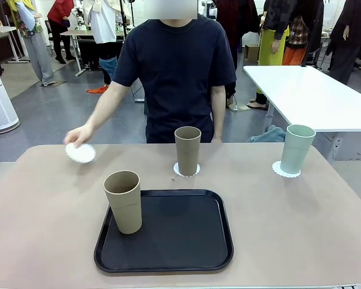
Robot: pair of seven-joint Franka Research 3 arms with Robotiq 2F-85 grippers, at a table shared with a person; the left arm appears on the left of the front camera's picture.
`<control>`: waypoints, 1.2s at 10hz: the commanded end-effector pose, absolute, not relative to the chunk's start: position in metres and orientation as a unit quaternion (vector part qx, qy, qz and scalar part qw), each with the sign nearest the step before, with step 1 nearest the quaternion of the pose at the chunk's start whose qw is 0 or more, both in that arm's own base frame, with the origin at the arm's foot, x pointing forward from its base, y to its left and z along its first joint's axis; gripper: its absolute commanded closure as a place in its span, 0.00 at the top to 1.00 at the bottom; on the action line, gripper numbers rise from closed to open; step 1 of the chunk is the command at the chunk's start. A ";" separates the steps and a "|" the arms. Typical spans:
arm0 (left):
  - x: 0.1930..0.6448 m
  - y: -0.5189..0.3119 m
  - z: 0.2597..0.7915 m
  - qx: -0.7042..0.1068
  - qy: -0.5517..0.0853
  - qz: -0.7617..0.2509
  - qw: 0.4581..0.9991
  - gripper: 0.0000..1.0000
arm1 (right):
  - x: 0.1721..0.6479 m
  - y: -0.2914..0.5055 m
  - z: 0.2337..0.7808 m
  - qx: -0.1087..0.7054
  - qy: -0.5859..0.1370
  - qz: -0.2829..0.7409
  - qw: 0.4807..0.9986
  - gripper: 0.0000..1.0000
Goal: Place coasters on the table and set cups on them.
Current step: Take one Reusable plastic cup from the Flat Tray and place it on a coaster set by the human.
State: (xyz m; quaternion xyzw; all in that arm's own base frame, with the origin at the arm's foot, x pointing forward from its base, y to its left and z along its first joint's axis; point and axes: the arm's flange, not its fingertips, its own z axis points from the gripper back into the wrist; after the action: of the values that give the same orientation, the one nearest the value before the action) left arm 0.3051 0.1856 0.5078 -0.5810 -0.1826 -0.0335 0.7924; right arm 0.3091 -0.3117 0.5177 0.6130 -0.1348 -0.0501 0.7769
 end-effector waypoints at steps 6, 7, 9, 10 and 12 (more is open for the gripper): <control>0.304 0.186 0.510 -0.586 -0.187 -0.035 0.788 1.00 | 0.309 -0.309 0.519 0.620 -0.133 -0.057 0.771 1.00; 0.304 0.186 0.510 -0.586 -0.187 -0.035 0.788 1.00 | 0.309 -0.309 0.519 0.620 -0.133 -0.057 0.771 1.00; 0.304 0.186 0.510 -0.586 -0.187 -0.035 0.788 1.00 | 0.309 -0.309 0.519 0.620 -0.133 -0.057 0.771 1.00; 0.304 0.186 0.510 -0.586 -0.187 -0.035 0.788 1.00 | 0.309 -0.309 0.519 0.620 -0.133 -0.057 0.771 1.00; 0.304 0.186 0.510 -0.586 -0.187 -0.035 0.788 1.00 | 0.309 -0.309 0.519 0.620 -0.133 -0.057 0.771 1.00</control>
State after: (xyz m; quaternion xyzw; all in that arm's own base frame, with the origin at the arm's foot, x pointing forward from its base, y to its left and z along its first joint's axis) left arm 0.3051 0.1856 0.5078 -0.5810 -0.1826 -0.0335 0.7924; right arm 0.3091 -0.3117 0.5177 0.6130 -0.1348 -0.0501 0.7769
